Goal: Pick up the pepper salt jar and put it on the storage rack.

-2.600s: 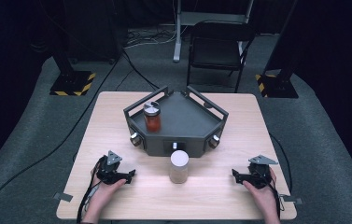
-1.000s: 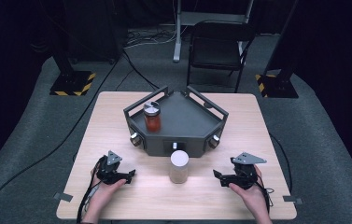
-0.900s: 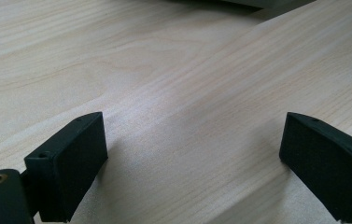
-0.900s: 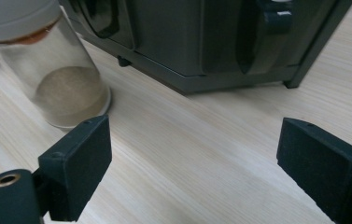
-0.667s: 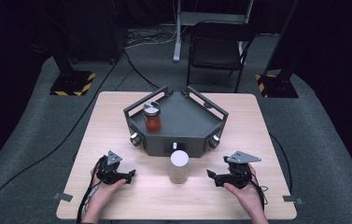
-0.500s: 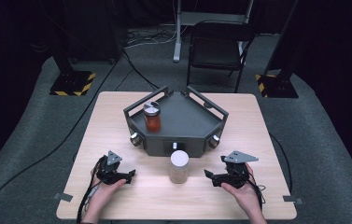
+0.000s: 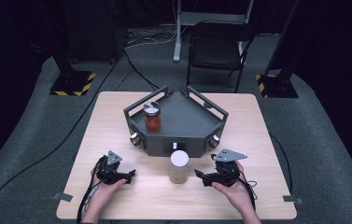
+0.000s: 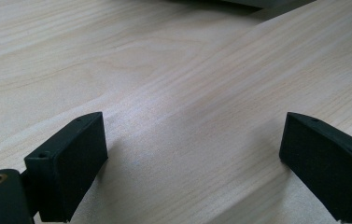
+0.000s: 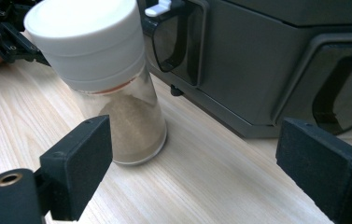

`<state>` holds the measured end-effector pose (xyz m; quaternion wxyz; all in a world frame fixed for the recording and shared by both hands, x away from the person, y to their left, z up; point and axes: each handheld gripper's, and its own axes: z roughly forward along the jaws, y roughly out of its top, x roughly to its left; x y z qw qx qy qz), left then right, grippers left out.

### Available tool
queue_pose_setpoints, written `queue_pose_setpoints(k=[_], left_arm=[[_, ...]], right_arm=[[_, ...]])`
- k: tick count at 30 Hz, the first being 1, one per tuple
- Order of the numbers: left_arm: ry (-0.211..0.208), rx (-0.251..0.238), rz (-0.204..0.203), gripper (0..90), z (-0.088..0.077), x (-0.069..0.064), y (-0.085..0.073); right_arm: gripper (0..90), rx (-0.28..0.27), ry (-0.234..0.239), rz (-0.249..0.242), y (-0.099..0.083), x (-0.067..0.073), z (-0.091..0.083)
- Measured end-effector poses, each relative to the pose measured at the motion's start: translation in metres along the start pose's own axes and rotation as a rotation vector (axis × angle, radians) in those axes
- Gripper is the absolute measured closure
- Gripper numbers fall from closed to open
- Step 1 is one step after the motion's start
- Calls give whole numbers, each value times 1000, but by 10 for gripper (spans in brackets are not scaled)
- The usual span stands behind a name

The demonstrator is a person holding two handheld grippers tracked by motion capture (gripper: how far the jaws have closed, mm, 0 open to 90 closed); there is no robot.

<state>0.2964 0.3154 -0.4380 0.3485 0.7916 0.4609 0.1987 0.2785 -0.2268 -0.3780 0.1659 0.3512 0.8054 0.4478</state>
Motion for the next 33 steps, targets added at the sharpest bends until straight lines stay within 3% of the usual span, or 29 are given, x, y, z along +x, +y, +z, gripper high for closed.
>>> queue_pose_setpoints(k=[33], left_arm=[[0,0,0,71,0,0,0]], right_arm=[[108,-1,68,-26,9,12,25]])
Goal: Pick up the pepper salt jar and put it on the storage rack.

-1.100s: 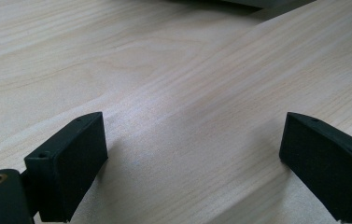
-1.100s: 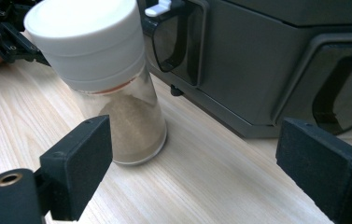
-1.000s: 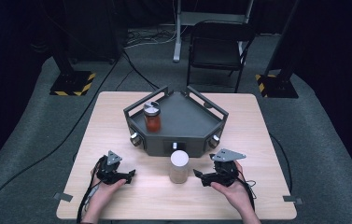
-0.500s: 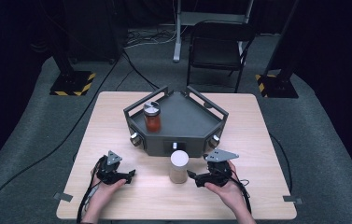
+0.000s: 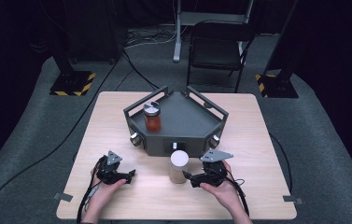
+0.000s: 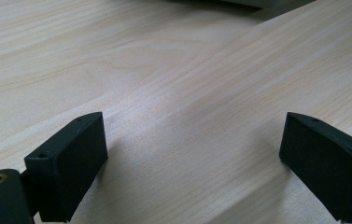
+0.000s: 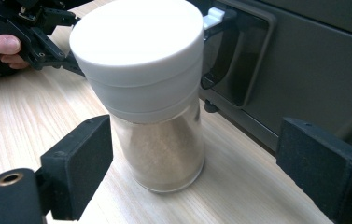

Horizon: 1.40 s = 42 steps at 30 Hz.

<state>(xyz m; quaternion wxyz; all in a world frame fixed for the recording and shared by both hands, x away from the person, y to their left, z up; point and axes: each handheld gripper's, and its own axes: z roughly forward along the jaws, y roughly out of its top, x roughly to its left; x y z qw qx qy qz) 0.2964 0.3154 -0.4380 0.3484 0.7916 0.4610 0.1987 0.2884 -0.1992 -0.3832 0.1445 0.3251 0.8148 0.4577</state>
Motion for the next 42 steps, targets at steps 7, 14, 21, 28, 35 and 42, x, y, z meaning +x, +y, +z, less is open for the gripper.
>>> queue_pose_setpoints(k=[7,14,21,28,35,42], left_arm=[[0,0,0,71,0,0,0],[0,0,0,71,0,0,0],[-1,0,0,71,0,0,0],[-1,0,0,70,0,0,0],[-2,0,0,70,0,0,0],[-2,0,0,70,0,0,0]], right_arm=[[109,-1,11,-9,4,4,6],[127,-2,19,-20,7,7,12],[171,-13,23,-26,8,9,18],[229,-26,39,-19,10,8,24],[340,-40,45,-60,10,11,24],[342,-32,34,-61,12,13,22]])
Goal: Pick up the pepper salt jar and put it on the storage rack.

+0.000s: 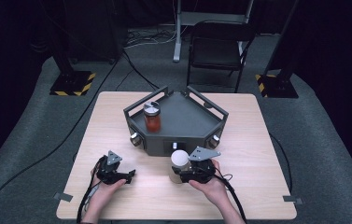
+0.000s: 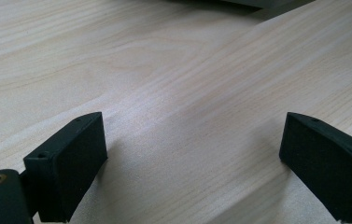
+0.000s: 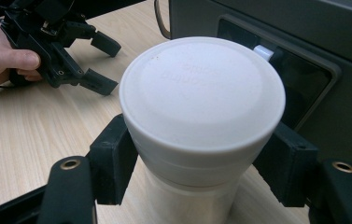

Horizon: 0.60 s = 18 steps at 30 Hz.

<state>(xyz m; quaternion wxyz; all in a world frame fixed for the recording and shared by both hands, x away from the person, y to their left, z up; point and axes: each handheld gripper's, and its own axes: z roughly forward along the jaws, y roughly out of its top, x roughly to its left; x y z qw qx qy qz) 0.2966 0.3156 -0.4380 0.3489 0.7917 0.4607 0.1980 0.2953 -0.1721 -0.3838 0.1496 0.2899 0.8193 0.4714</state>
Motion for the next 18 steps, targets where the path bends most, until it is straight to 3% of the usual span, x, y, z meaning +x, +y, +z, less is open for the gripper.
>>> queue_pose_setpoints(k=[18], left_arm=[[0,0,0,70,0,0,0]], right_arm=[[342,-30,-12,19,16,-7,-32]])
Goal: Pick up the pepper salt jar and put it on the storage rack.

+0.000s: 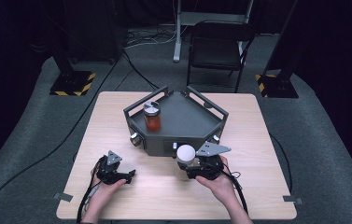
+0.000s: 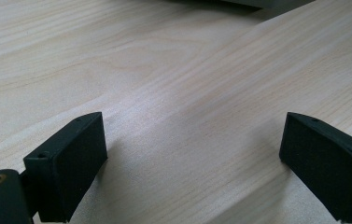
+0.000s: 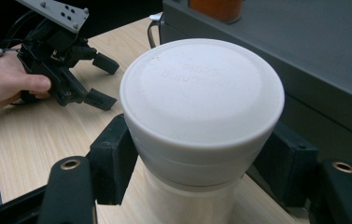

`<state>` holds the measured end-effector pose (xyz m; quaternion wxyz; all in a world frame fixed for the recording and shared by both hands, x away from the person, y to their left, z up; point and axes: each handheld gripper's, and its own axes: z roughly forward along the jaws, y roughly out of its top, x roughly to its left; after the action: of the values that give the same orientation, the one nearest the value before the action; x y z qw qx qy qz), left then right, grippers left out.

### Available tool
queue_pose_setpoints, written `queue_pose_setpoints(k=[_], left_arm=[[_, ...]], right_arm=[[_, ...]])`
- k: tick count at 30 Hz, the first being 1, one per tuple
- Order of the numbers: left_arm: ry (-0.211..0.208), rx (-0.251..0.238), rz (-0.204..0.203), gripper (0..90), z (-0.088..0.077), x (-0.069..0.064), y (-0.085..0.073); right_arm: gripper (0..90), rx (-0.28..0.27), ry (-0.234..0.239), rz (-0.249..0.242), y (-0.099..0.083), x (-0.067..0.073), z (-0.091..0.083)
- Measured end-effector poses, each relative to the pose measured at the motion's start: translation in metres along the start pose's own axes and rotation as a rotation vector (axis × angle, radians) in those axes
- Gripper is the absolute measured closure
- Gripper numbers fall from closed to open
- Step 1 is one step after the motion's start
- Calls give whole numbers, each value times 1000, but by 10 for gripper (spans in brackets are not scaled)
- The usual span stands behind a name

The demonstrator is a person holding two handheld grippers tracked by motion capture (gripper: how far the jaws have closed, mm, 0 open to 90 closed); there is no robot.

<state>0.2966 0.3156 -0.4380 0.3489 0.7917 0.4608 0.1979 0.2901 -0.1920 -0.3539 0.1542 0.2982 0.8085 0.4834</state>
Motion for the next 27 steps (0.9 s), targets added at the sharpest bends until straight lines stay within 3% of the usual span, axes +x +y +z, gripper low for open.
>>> queue_pose_setpoints(k=[27], left_arm=[[0,1,1,70,0,0,0]], right_arm=[[342,-47,-43,25,35,-12,-32]])
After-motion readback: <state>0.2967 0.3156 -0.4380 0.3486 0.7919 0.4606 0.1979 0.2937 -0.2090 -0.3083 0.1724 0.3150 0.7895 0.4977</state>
